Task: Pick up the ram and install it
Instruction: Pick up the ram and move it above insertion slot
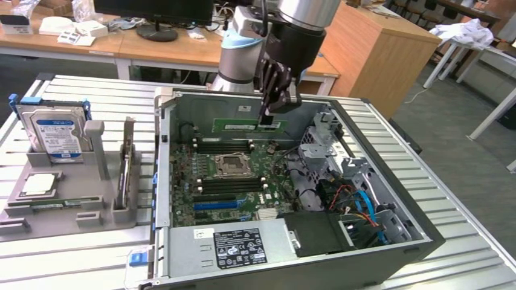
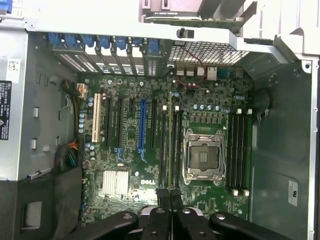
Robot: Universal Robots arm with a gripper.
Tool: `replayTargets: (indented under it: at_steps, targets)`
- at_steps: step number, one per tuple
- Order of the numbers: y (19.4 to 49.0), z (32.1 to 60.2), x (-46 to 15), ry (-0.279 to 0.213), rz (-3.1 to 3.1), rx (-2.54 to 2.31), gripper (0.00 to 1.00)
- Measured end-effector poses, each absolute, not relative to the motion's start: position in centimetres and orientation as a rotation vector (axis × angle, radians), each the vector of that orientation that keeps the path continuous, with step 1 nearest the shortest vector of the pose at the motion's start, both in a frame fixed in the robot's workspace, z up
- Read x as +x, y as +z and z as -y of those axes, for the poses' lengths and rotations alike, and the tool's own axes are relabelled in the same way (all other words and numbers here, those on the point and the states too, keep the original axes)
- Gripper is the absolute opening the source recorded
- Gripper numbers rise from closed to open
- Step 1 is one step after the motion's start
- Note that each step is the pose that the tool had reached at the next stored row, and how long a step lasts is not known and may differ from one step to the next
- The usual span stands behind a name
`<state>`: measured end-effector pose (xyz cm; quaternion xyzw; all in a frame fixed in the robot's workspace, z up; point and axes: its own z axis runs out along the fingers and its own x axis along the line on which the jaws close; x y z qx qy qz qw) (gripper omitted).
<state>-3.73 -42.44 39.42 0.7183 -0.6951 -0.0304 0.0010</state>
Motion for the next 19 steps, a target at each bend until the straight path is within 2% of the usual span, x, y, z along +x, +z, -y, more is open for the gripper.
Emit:
replayTargets:
  at_steps: [19]
  targets:
    - [37.8, 42.4, -3.7, -0.099, 2.189, 2.263, 0.12]
